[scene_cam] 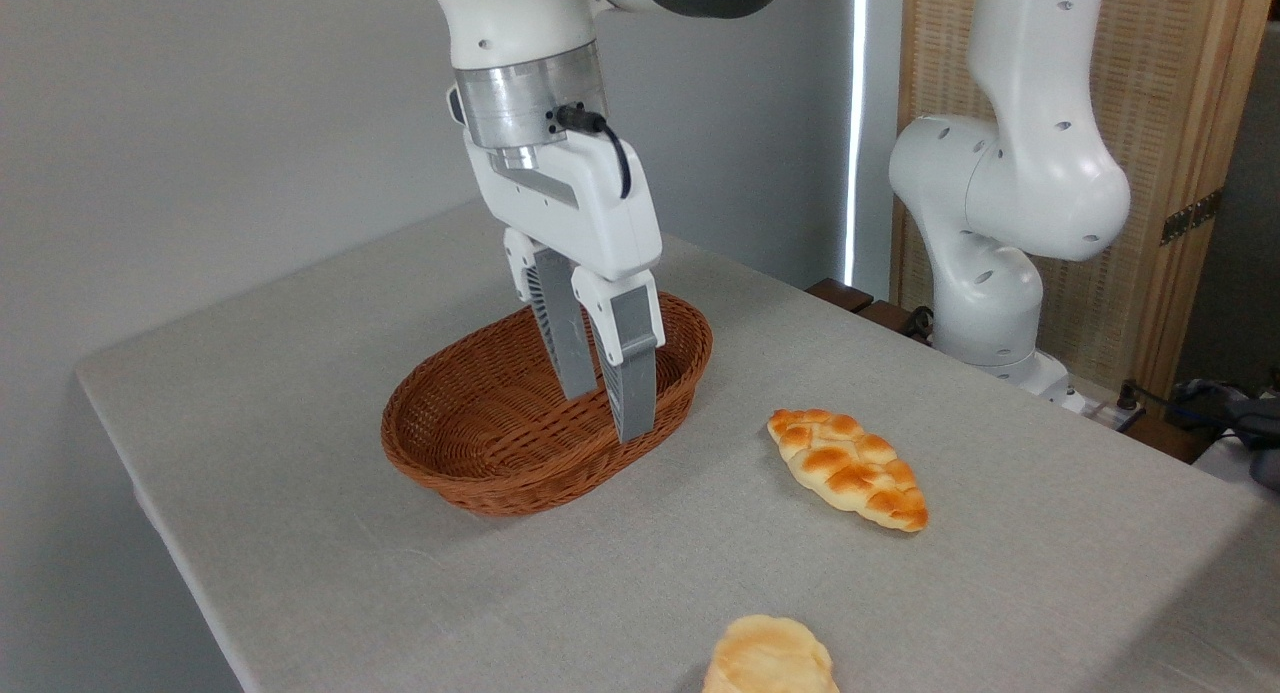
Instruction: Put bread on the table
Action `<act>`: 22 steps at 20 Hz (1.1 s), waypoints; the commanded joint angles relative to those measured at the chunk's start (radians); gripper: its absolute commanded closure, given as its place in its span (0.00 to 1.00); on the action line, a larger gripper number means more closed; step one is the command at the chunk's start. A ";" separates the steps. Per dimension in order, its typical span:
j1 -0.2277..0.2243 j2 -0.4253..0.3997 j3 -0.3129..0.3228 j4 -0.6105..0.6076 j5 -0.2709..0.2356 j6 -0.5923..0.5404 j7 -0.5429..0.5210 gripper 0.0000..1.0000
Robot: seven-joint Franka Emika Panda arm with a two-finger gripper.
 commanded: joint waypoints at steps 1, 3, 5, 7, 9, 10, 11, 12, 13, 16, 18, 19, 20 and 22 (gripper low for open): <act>-0.012 -0.014 -0.015 0.008 -0.051 0.003 -0.169 0.00; -0.011 -0.005 -0.046 0.057 -0.097 -0.012 -0.230 0.00; -0.012 0.027 -0.054 0.110 -0.135 -0.041 -0.261 0.00; -0.012 0.037 -0.072 0.143 -0.160 -0.074 -0.261 0.00; -0.011 0.070 -0.077 0.202 -0.201 -0.119 -0.260 0.00; -0.011 0.102 -0.078 0.250 -0.214 -0.164 -0.258 0.00; -0.011 0.137 -0.080 0.294 -0.217 -0.198 -0.255 0.00; -0.011 0.153 -0.092 0.310 -0.215 -0.202 -0.255 0.00; -0.011 0.153 -0.100 0.309 -0.212 -0.203 -0.251 0.00; -0.011 0.146 -0.095 0.306 -0.209 -0.201 -0.247 0.00; -0.009 0.144 -0.092 0.304 -0.208 -0.192 -0.229 0.00; -0.009 0.144 -0.092 0.304 -0.208 -0.187 -0.214 0.00; -0.008 0.144 -0.090 0.304 -0.208 -0.183 -0.202 0.00; -0.006 0.144 -0.089 0.298 -0.206 -0.160 -0.197 0.00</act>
